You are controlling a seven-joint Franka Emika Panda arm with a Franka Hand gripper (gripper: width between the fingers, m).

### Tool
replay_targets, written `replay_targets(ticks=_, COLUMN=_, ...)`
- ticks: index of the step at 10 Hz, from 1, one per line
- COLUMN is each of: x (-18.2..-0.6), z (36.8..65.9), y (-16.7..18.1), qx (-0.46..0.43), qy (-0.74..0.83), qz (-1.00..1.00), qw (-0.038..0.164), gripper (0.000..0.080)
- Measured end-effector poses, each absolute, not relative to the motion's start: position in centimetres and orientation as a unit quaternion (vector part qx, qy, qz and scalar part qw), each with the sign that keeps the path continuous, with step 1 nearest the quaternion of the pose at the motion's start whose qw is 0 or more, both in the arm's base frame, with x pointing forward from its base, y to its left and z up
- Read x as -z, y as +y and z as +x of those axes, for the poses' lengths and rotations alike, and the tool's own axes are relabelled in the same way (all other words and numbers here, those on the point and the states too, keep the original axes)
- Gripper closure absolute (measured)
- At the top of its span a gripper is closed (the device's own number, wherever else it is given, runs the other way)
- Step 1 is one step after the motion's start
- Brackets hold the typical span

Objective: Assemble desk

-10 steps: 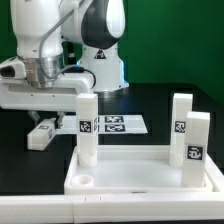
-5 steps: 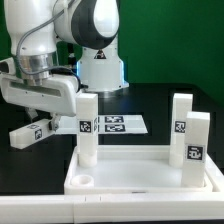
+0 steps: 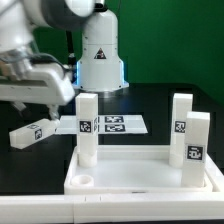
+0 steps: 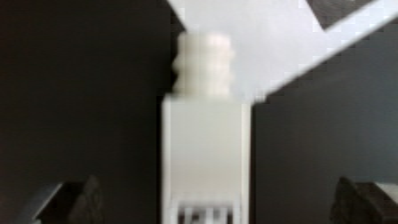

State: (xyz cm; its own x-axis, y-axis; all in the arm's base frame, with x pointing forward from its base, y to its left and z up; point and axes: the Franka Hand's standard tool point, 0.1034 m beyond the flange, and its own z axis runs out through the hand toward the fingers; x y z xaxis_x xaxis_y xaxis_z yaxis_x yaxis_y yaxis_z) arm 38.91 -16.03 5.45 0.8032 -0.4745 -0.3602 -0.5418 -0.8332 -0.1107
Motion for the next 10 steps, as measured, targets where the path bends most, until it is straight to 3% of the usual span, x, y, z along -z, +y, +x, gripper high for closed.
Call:
replay_targets(ticks=1, x=-5.7, z=39.3, y=-16.1, qx=-0.190, qy=0.268, qz=-0.937, qw=0.117, gripper=0.0151)
replay_targets(ticks=2, x=-4.9, z=39.0, y=-16.1, qx=-0.205, qy=0.267, qz=-0.934, qw=0.116, gripper=0.0150)
replay_targets(ticks=6, x=-5.2, z=40.0, y=-17.5, qx=-0.340, qy=0.255, qz=-0.889, qw=0.168, gripper=0.0150)
replay_targets(ticks=10, x=-4.4, z=39.7, y=-17.9, qx=-0.362, qy=0.255, qz=-0.880, qw=0.172, gripper=0.0150)
